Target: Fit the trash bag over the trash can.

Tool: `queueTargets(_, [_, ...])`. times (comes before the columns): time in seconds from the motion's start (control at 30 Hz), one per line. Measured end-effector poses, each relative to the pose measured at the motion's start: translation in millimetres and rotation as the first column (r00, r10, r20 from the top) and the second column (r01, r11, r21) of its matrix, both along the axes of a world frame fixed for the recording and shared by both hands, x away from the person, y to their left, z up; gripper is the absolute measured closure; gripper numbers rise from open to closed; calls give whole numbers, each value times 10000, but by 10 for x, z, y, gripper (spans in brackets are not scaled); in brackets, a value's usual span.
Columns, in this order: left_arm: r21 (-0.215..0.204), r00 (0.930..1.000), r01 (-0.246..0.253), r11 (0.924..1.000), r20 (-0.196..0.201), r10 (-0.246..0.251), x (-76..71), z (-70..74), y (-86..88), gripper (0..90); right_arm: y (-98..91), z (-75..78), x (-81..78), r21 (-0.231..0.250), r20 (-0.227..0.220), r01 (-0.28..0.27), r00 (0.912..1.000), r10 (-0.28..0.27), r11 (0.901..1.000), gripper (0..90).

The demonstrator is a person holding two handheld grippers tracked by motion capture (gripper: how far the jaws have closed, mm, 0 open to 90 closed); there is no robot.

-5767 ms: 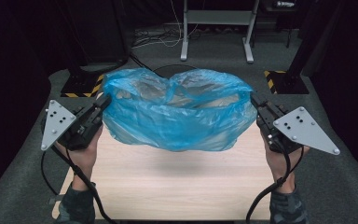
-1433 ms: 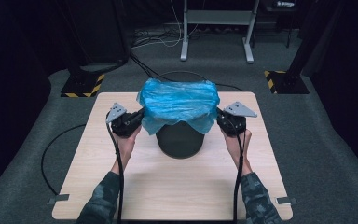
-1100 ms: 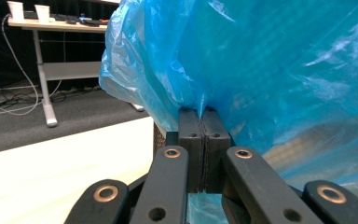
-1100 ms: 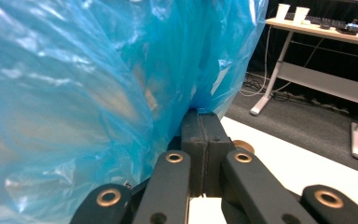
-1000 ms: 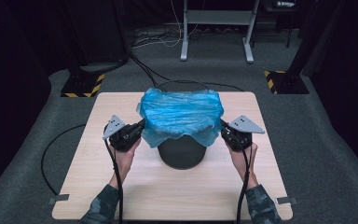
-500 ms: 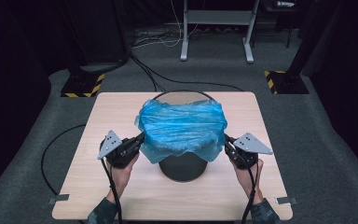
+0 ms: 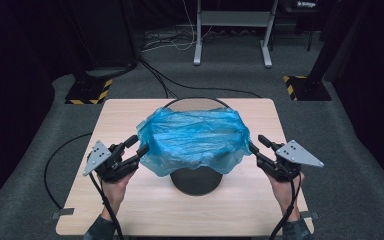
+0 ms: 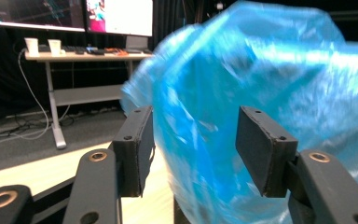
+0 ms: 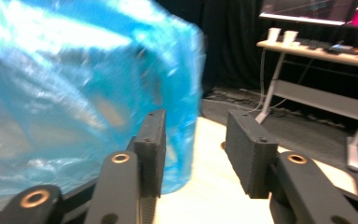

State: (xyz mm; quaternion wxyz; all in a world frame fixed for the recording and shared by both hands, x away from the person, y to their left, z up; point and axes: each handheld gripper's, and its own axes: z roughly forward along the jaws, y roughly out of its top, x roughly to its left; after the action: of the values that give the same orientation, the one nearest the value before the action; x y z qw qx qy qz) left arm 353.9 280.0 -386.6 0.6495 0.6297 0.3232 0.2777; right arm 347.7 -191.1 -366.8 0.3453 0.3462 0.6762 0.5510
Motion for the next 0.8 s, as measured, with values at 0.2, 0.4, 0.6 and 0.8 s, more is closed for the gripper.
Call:
queueTargets(0.2, [-130,9998,-10,9999,191,13,41,157,148,420,-163,136,24,743,40,-232,9997,230,9970,541])
queueTargets(0.4, [301,9980,530,9981,-374,-518,379,317,112,387,-108,297,194,986,-327,-1196,9918,1233,9879,495])
queueTargets(0.6, [533,9867,1344,9895,-996,-1287,655,299,0,514,21,310,379,956,-803,-1609,9824,1687,9823,641])
queueTargets(0.8, [715,9838,1551,9853,-1022,-1474,756,259,-77,876,118,321,470,589,-866,-1439,9851,1486,9878,882])
